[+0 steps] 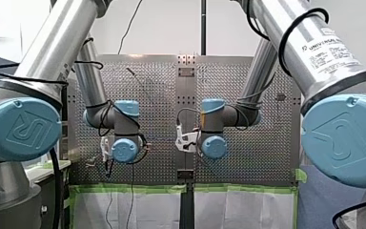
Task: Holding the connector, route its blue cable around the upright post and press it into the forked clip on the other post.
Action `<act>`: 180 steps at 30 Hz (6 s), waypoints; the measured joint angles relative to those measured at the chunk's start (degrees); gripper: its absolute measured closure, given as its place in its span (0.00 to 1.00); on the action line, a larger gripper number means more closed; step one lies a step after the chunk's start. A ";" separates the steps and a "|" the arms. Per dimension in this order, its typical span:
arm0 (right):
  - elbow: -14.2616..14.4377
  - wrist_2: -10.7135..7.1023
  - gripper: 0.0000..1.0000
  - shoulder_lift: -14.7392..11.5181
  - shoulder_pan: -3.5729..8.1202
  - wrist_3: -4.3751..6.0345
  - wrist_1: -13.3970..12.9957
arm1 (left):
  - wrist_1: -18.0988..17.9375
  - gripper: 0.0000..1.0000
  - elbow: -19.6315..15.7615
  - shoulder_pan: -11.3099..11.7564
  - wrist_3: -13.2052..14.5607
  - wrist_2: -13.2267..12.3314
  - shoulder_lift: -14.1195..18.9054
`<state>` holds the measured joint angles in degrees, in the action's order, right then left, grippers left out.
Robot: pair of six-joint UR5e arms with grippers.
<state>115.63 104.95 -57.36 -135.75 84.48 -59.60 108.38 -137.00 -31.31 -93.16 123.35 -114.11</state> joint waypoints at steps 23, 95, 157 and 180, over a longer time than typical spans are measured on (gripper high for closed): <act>0.00 0.00 1.00 0.00 0.00 0.00 0.00 | 0.00 1.00 0.00 0.00 0.00 0.00 0.00; 0.00 0.00 1.00 0.00 0.00 0.00 0.00 | 0.00 1.00 0.00 0.00 0.00 0.00 0.00; -6.47 2.45 1.00 9.04 -6.47 6.96 3.43 | 0.00 1.00 0.00 0.08 0.53 0.00 -5.01; -4.06 8.31 1.00 7.37 -6.16 13.57 10.07 | 7.17 1.00 -3.84 0.87 4.70 -1.04 2.76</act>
<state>111.57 113.26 -49.99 -141.90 98.05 -49.52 115.55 -140.84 -30.44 -88.46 122.31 -111.35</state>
